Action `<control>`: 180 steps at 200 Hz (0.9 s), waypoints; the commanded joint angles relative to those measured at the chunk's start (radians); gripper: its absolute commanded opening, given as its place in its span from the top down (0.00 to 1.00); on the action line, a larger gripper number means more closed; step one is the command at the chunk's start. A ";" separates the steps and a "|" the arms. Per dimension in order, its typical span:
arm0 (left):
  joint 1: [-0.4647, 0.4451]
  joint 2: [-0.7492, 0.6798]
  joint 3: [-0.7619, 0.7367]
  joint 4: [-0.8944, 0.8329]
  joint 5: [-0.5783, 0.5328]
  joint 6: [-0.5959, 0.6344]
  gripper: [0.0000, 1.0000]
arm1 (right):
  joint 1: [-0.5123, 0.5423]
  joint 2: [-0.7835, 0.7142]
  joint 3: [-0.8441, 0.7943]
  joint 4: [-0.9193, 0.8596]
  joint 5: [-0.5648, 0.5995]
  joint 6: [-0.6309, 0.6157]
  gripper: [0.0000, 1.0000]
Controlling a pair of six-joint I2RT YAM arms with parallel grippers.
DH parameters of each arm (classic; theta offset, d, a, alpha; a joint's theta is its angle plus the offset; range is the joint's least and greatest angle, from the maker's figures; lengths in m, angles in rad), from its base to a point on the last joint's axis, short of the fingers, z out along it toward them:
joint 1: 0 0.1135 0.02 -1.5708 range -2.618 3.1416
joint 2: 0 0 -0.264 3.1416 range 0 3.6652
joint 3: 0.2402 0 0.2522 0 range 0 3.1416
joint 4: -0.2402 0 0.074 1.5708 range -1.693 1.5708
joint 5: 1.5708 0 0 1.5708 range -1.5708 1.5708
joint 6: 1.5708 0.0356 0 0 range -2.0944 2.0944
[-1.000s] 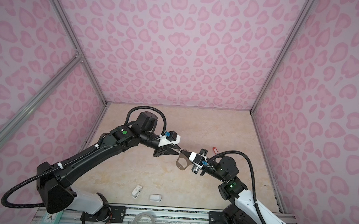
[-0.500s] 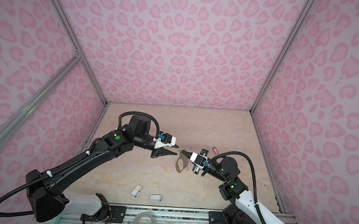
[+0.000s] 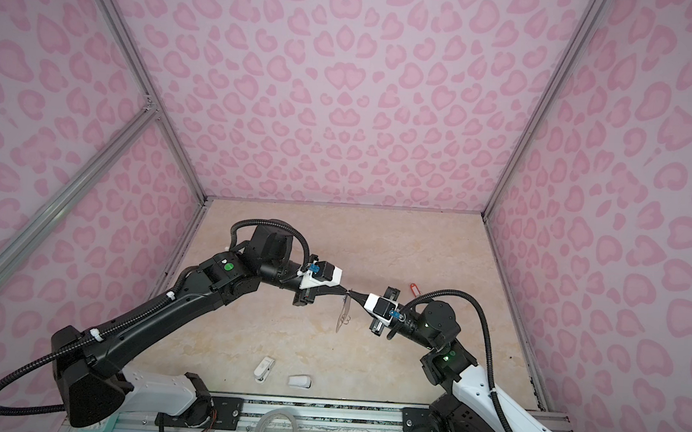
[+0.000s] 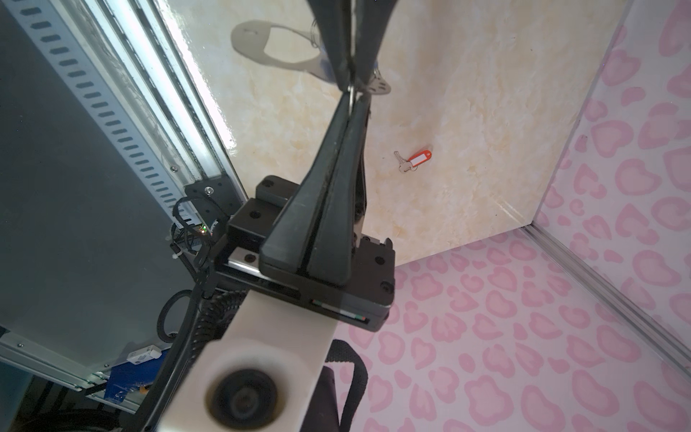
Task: Put the keys on the keyring
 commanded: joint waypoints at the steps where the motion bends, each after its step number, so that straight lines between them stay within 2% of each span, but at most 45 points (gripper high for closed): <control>1: -0.010 -0.006 0.012 0.031 -0.050 0.006 0.97 | 0.000 -0.005 0.003 -0.003 0.037 -0.003 0.96; 15: -0.021 -0.011 0.015 0.024 -0.111 0.013 0.97 | 0.000 -0.016 0.010 -0.044 0.069 -0.023 0.90; 36: -0.046 -0.009 0.027 0.002 -0.228 0.030 0.97 | 0.000 -0.032 0.034 -0.136 0.116 -0.057 0.76; 56: -0.069 0.001 0.046 -0.023 -0.321 0.046 0.97 | 0.000 -0.043 0.059 -0.210 0.145 -0.088 0.72; 111: -0.127 0.037 0.115 -0.084 -0.472 0.095 0.97 | 0.001 -0.035 0.092 -0.258 0.144 -0.087 0.73; 180: -0.176 0.040 0.127 -0.112 -0.553 0.142 0.97 | 0.000 0.002 0.103 -0.235 0.128 -0.068 0.81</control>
